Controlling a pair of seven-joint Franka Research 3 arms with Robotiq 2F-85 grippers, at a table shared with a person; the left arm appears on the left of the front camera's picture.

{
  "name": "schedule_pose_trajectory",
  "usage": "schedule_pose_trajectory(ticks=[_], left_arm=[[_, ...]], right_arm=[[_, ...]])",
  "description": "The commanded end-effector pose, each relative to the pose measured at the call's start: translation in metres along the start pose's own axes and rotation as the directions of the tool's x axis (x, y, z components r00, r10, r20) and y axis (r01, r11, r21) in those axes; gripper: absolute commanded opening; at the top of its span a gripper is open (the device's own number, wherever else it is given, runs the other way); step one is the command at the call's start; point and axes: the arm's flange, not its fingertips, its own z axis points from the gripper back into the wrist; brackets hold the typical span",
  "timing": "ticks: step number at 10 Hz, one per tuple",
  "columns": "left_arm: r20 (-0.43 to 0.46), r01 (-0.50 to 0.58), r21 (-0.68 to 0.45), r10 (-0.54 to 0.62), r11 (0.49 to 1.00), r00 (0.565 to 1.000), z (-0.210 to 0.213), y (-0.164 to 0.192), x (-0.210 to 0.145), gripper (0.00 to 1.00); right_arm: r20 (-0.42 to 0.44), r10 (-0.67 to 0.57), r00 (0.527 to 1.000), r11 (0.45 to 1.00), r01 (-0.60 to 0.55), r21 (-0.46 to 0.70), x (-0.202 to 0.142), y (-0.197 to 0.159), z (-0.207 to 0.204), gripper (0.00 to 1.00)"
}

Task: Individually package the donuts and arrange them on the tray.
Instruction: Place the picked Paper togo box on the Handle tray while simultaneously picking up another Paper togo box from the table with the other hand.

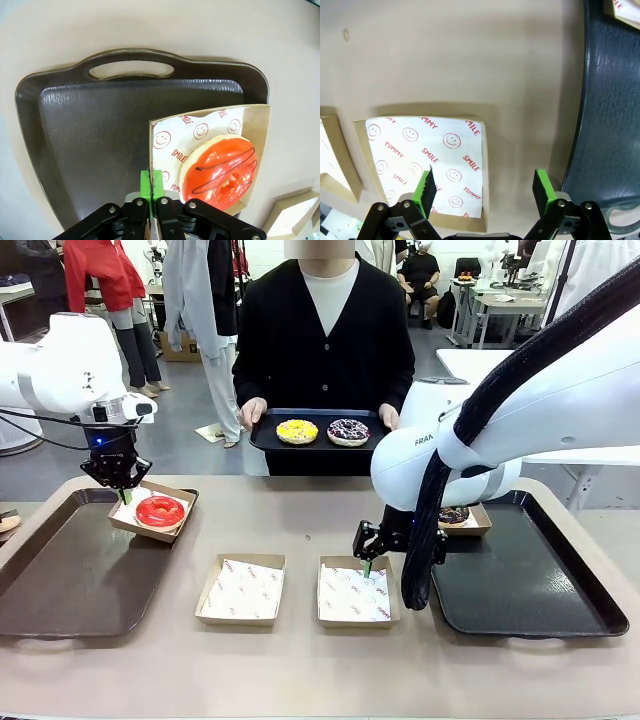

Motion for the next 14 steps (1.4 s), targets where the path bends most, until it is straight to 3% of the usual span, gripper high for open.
schedule_pose_trajectory(ticks=[1,8,9,10,11,12,13,14], left_arm=[[0.014,-0.034,0.025,0.033,0.999,0.999,-0.002,-0.002,0.008,0.01],[0.023,-0.039,0.025,0.038,0.999,0.999,-0.001,0.001,0.01,0.01],[0.027,-0.032,0.025,0.032,0.999,0.999,-0.001,0.002,0.01,0.01],[0.027,-0.025,0.025,0.024,0.999,0.999,-0.002,0.002,0.011,0.61],[0.023,-0.023,0.024,0.022,0.999,0.999,-0.002,0.002,0.011,0.61],[0.02,-0.022,0.022,0.021,1.0,1.0,-0.003,0.001,0.012,1.0],[0.017,-0.021,0.022,0.02,1.0,1.0,-0.003,0.001,0.012,0.62],[0.018,-0.019,0.02,0.019,1.0,1.0,-0.003,0.001,0.012,1.0]], right_arm=[[0.012,0.003,1.0,1.0,-0.002,-0.023,-0.001,0.002,-0.008,1.0],[-0.008,0.018,1.0,0.999,-0.018,-0.031,-0.002,0.002,-0.015,1.0],[-0.011,0.024,1.0,0.999,-0.024,-0.027,-0.001,0.002,-0.016,0.74],[-0.015,0.024,1.0,0.999,-0.024,-0.025,-0.001,0.002,-0.016,0.42],[-0.019,0.022,1.0,0.999,-0.022,-0.025,0.0,0.002,-0.016,0.15],[-0.022,0.018,1.0,1.0,-0.018,-0.023,0.0,0.002,-0.017,0.0],[-0.025,0.013,1.0,1.0,-0.013,-0.022,0.0,0.001,-0.018,0.0],[-0.025,0.01,1.0,1.0,-0.01,-0.02,0.0,0.001,-0.018,0.0]])
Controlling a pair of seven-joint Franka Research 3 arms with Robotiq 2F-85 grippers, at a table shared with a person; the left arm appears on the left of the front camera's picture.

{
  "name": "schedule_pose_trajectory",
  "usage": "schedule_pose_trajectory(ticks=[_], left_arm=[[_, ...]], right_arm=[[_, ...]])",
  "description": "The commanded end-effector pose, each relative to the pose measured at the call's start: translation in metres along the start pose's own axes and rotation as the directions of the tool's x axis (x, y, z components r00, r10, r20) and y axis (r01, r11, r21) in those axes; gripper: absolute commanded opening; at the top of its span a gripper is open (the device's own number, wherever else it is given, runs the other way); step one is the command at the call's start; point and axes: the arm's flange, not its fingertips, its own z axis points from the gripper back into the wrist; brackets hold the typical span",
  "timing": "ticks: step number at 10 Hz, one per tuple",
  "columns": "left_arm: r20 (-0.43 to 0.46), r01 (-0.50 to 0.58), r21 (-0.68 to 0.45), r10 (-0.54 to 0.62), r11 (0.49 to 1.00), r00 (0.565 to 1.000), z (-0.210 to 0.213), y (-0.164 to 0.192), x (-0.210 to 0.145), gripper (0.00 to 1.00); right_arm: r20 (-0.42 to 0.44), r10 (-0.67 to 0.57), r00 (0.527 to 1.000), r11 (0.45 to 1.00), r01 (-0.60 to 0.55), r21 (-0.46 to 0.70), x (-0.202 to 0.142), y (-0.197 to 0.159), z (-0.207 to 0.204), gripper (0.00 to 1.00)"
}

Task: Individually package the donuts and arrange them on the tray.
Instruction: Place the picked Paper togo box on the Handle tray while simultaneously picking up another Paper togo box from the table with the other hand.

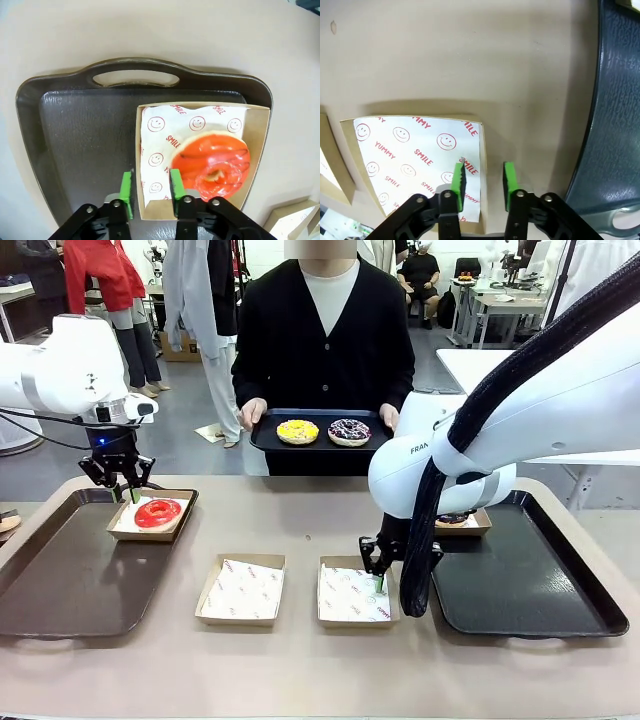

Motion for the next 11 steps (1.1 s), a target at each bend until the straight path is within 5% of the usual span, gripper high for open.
schedule_pose_trajectory(ticks=[1,4,5,7,11], left_arm=[[0.018,0.011,0.014,-0.012,1.0,1.0,0.001,0.001,0.004,1.0],[0.025,0.011,0.013,-0.011,1.0,1.0,0.002,0.002,0.003,1.0],[0.026,0.01,0.011,-0.01,1.0,1.0,0.003,0.003,0.003,0.78],[0.03,0.01,0.006,-0.01,1.0,1.0,0.004,0.005,0.002,0.98],[0.06,0.074,-0.178,-0.064,0.981,0.996,0.029,0.024,-0.024,1.0]], right_arm=[[0.006,0.003,1.0,1.0,-0.003,-0.011,0.001,0.001,-0.004,0.03],[0.0,0.003,1.0,1.0,-0.003,-0.003,0.0,0.001,-0.004,0.0],[-0.001,0.002,1.0,1.0,-0.002,-0.005,0.0,0.001,-0.004,0.0],[0.0,-0.006,1.0,1.0,0.006,-0.009,-0.001,0.002,-0.004,0.0],[0.016,-0.03,0.999,0.999,0.03,0.043,0.001,-0.004,0.03,0.0]])
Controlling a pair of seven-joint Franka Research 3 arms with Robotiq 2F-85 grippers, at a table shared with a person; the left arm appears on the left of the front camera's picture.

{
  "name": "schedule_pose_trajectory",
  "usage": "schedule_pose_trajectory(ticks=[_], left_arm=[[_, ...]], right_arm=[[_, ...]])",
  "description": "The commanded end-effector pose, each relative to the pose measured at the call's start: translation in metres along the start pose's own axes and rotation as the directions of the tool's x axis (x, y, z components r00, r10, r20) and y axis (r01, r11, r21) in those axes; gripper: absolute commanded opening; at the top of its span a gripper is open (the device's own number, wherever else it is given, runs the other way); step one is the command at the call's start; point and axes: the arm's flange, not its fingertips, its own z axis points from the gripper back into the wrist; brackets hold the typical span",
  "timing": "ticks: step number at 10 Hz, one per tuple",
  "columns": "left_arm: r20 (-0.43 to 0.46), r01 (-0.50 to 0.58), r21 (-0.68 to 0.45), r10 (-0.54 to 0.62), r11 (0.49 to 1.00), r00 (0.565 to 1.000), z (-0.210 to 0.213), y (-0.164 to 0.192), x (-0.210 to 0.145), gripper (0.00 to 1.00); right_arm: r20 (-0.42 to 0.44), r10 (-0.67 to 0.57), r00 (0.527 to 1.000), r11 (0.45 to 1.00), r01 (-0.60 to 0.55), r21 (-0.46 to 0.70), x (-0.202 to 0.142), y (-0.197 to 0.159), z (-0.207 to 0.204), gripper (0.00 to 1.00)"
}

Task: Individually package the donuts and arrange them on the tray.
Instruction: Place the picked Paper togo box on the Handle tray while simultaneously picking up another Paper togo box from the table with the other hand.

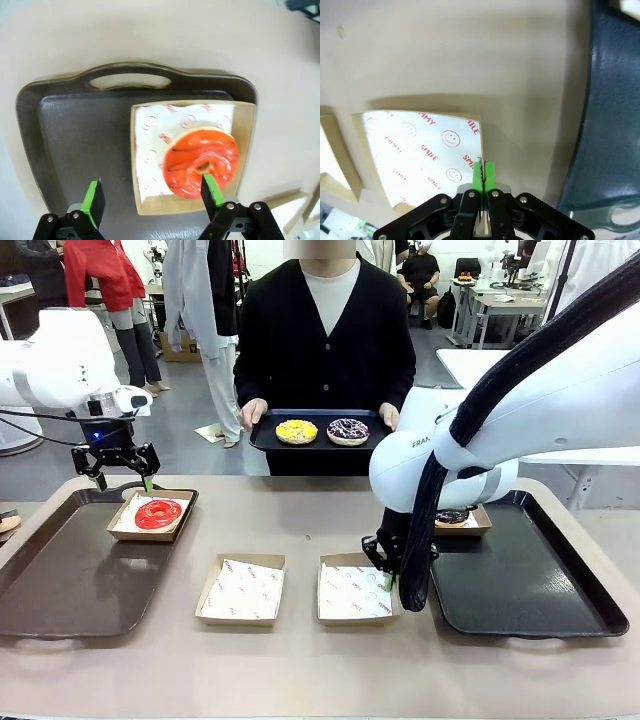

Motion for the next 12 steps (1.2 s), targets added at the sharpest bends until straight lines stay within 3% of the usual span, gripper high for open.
schedule_pose_trajectory(ticks=[1,5,8,12], left_arm=[[0.051,0.068,-0.195,-0.059,0.978,0.997,0.027,0.024,-0.036,1.0],[0.095,0.087,-0.537,-0.043,0.839,0.995,0.049,0.087,-0.092,1.0],[0.124,0.156,-0.671,-0.097,0.725,0.988,0.041,0.115,-0.115,1.0],[0.12,0.114,-0.799,-0.029,0.59,0.992,0.031,0.156,-0.128,1.0]], right_arm=[[0.018,-0.031,0.999,0.999,0.031,0.044,0.005,-0.009,0.037,0.0],[0.045,-0.108,0.993,0.993,0.106,0.04,0.051,-0.021,0.112,0.0],[-0.011,-0.085,0.996,0.996,0.084,-0.042,0.096,-0.009,0.152,0.0],[-0.043,-0.07,0.997,0.984,0.062,-0.169,0.138,0.026,0.167,0.0]])
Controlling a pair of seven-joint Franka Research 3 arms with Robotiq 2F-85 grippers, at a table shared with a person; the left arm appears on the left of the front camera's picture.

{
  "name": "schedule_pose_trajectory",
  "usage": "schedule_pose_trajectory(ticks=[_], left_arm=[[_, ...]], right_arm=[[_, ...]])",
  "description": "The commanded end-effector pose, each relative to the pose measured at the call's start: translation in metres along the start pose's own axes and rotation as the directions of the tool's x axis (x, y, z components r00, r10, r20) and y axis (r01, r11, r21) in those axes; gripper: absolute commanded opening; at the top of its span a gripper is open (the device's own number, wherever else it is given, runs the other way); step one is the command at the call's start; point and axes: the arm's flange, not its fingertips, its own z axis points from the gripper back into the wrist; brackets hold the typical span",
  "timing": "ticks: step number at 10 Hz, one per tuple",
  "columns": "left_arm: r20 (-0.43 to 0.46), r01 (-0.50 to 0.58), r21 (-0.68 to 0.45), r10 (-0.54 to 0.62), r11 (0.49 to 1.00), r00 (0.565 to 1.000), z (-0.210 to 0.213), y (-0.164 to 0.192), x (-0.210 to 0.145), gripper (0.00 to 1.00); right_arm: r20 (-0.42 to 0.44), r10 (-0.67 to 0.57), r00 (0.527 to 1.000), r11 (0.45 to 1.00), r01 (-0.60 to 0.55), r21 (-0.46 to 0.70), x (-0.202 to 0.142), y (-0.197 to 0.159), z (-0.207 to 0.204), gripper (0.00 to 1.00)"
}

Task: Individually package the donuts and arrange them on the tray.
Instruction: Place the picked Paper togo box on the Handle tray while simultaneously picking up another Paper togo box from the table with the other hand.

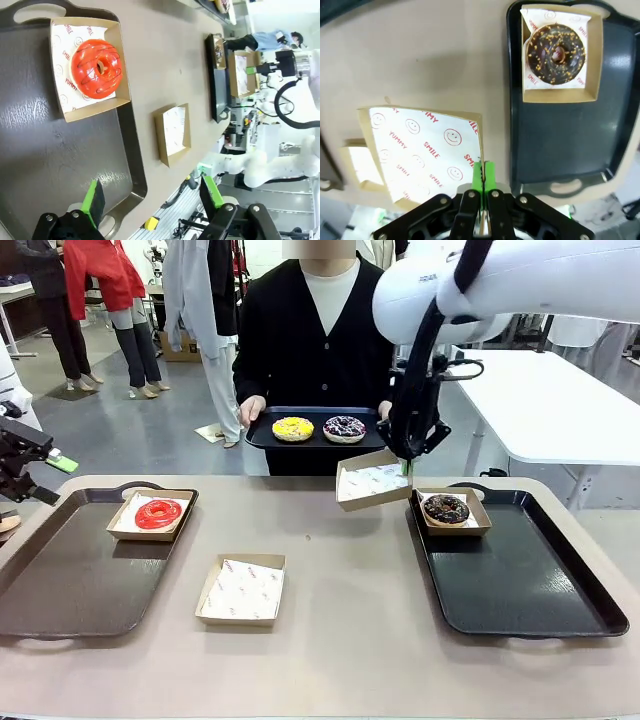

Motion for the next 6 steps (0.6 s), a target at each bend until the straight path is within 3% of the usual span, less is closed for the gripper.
schedule_pose_trajectory(ticks=[1,6], left_arm=[[0.049,-0.058,-0.109,0.064,0.992,0.997,0.016,0.012,-0.003,1.0],[0.124,-0.208,-0.18,0.232,0.961,0.965,0.039,0.05,-0.031,1.0]], right_arm=[[-0.016,-0.027,1.0,0.998,0.026,-0.057,0.017,0.019,0.007,0.0],[-0.029,-0.034,0.999,0.997,0.032,-0.07,0.034,0.033,-0.001,0.0]])
